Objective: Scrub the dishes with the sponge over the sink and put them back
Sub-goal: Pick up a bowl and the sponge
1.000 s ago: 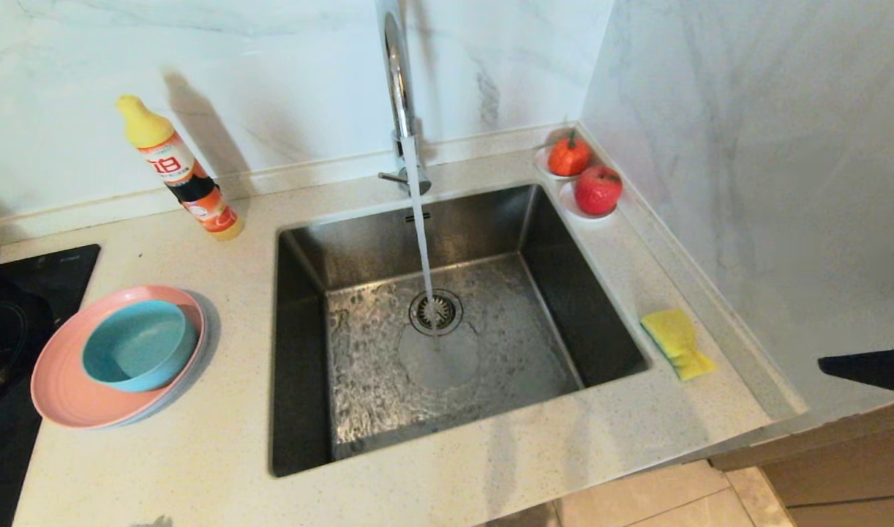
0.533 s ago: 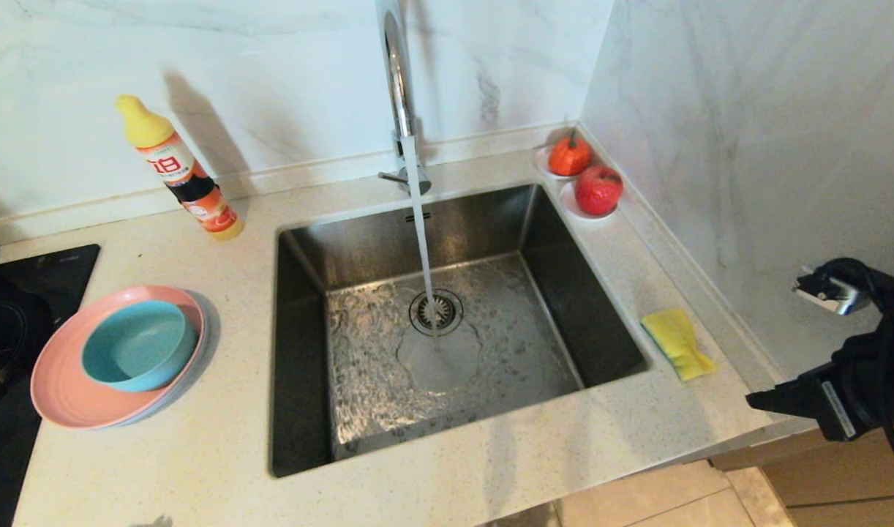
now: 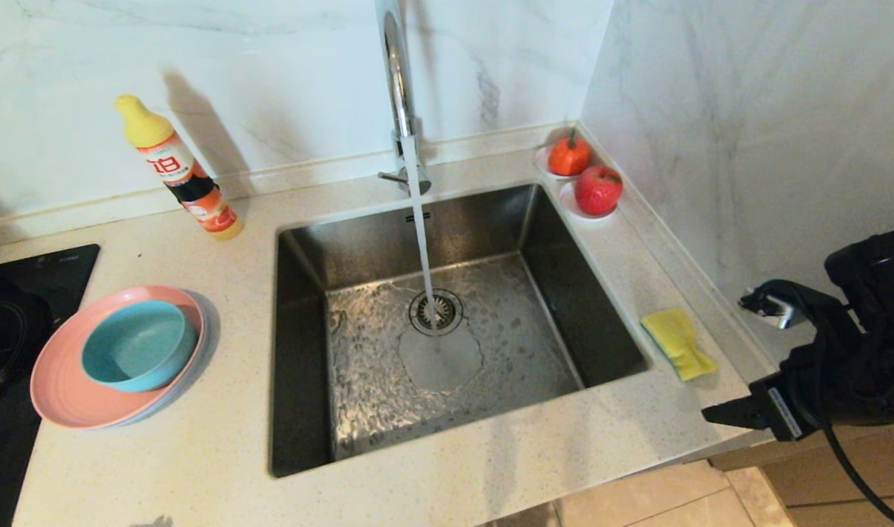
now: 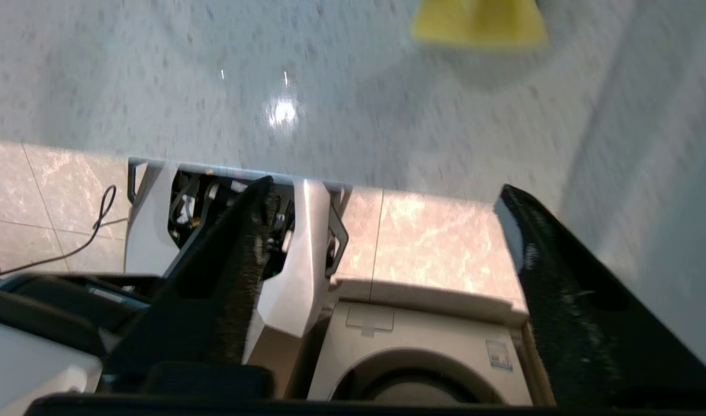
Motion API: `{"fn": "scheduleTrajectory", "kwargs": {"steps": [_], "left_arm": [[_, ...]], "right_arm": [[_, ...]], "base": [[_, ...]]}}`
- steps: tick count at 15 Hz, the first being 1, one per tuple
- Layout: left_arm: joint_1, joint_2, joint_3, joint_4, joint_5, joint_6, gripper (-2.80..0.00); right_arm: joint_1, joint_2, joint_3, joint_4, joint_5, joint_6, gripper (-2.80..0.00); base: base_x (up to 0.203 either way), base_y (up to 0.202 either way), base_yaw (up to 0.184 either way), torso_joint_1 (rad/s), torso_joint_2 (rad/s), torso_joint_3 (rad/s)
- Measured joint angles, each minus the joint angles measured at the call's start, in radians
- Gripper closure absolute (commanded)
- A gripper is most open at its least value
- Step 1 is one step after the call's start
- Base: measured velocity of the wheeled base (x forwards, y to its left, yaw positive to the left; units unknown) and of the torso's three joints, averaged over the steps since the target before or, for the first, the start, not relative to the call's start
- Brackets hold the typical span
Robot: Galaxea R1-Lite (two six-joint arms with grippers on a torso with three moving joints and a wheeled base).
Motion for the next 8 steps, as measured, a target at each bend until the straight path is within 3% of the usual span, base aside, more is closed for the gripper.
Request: {"fn": "scheduleTrajectory", "kwargs": {"steps": [8], "left_arm": [[0.000,0.000,0.000,0.000,0.000,0.000,0.00]], "right_arm": [[0.006,0.121,0.003,-0.108,-0.002,-0.007,-2.80]], "base": [[0.000,0.000,0.000,0.000,0.00,0.000]]}}
